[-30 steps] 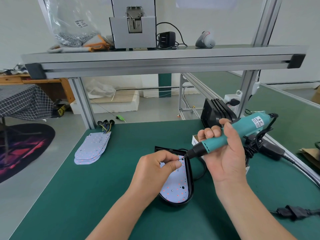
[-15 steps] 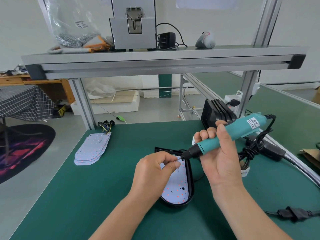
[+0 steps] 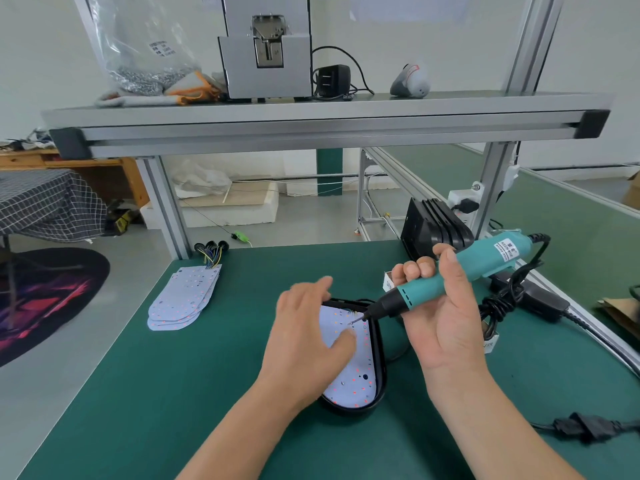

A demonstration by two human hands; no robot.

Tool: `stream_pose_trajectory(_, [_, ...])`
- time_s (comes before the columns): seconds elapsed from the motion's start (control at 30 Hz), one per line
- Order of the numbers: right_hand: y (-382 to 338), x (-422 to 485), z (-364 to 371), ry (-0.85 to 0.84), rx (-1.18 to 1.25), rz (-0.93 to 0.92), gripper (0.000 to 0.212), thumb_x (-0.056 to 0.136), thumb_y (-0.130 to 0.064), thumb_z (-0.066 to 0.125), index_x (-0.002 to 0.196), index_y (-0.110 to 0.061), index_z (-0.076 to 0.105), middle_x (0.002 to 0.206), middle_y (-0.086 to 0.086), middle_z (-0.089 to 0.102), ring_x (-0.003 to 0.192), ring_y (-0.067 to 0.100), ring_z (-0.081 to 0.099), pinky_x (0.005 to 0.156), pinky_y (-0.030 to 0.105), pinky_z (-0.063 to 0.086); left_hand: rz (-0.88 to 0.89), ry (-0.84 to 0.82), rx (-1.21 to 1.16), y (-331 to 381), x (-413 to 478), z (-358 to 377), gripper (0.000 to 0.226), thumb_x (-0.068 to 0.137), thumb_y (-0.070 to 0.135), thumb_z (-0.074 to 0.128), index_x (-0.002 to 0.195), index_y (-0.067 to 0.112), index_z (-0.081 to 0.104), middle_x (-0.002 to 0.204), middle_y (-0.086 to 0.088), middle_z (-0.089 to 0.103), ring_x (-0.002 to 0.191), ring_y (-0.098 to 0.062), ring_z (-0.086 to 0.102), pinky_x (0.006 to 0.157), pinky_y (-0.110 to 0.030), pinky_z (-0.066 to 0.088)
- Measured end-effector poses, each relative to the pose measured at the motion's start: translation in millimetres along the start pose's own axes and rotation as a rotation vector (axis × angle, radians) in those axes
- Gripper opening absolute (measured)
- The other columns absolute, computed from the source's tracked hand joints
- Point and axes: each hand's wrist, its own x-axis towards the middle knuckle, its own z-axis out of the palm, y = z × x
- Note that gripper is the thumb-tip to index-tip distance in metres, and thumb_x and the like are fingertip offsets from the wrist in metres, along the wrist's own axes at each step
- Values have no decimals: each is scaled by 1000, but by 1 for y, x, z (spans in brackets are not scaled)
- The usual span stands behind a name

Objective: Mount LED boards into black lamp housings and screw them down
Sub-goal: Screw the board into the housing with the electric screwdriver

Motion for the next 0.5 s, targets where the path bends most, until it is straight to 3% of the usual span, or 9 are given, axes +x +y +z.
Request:
stream_pose_trajectory(0.1, [-1, 3, -4, 22, 2, -4, 10, 103, -24, 65, 108, -17, 59, 80, -1, 50, 74, 18, 55, 98, 38, 51, -239, -34, 97, -8, 8, -5, 84, 92, 41, 59, 166, 22, 22, 145, 10, 38, 132, -14, 39, 102, -32, 41])
stream_pose_trajectory(0.17, [0, 5, -7, 31, -7, -8, 14, 101, -24, 68, 108, -17, 59, 79, -1, 51, 74, 17, 56, 98, 38, 52, -386, -152, 114, -13, 9, -2, 74, 94, 41, 57, 160, 19, 31, 142, 3, 52, 114, -17, 56, 88, -36, 46])
stream_pose_trajectory(0.23, [3, 6, -9, 35, -27, -8, 16, 99, -25, 70, 107, -18, 58, 79, -1, 51, 74, 17, 55, 98, 38, 52, -418, -174, 57, -18, 10, 3, 37, 93, 38, 55, 125, 18, 56, 103, 4, 69, 78, -11, 62, 74, -35, 51])
stream_pose_trajectory(0.3, [7, 8, -10, 40, -47, -8, 14, 99, -24, 70, 106, -18, 59, 79, 0, 50, 74, 17, 53, 96, 38, 51, -433, -151, -34, -24, 12, 5, 19, 90, 33, 56, 96, 15, 56, 74, 6, 61, 57, -12, 51, 60, -33, 43])
stream_pose_trajectory(0.37, [10, 10, -11, 44, -68, -13, 10, 99, -22, 69, 103, -19, 60, 79, 1, 50, 73, 18, 52, 93, 38, 50, -460, -160, -114, -28, 13, 6, 15, 85, 29, 58, 85, 15, 53, 69, 8, 53, 59, -16, 45, 58, -31, 38])
stream_pose_trajectory(0.5, [16, 13, -8, 8, -118, -18, 6, 101, -18, 66, 99, -22, 63, 80, 1, 49, 73, 19, 51, 90, 37, 50, -506, -226, -315, -25, 11, 15, 22, 70, 25, 60, 90, 14, 59, 73, 6, 58, 65, -20, 50, 63, -33, 40])
